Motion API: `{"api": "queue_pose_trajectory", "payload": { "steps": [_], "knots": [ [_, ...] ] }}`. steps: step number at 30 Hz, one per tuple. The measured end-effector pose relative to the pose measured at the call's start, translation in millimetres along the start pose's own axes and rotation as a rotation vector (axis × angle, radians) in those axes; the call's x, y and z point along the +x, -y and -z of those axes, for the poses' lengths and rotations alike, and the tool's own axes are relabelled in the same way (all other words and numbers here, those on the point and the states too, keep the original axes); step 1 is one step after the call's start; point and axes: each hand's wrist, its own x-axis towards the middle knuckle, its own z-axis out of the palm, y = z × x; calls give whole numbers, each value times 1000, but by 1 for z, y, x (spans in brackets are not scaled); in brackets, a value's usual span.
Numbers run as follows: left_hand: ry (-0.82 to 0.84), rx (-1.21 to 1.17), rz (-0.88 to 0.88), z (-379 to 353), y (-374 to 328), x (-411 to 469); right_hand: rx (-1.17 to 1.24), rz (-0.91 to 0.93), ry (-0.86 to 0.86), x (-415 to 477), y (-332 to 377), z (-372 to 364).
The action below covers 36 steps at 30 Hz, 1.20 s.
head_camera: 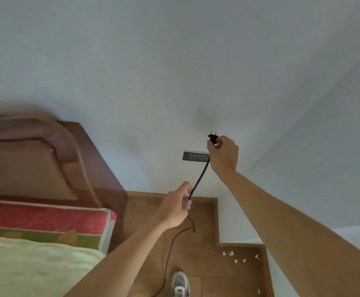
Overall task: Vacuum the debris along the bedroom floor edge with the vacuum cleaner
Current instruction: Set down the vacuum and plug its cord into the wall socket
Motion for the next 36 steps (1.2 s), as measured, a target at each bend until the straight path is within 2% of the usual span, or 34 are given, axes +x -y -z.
{"api": "queue_pose_trajectory", "payload": {
  "steps": [4, 12, 22, 36],
  "knots": [
    [1, 3, 68, -34, 30, 12, -22, -27, 75, 5, -44, -30],
    [21, -16, 178, -63, 79, 23, -47, -73, 184, 7, -89, -87],
    [-11, -70, 237, -79, 112, 35, -51, -93, 189, 11, -115, -134],
    [18, -82, 284, -83, 120, 50, 16, -33, 150, 15, -126, -144]
  ]
}}
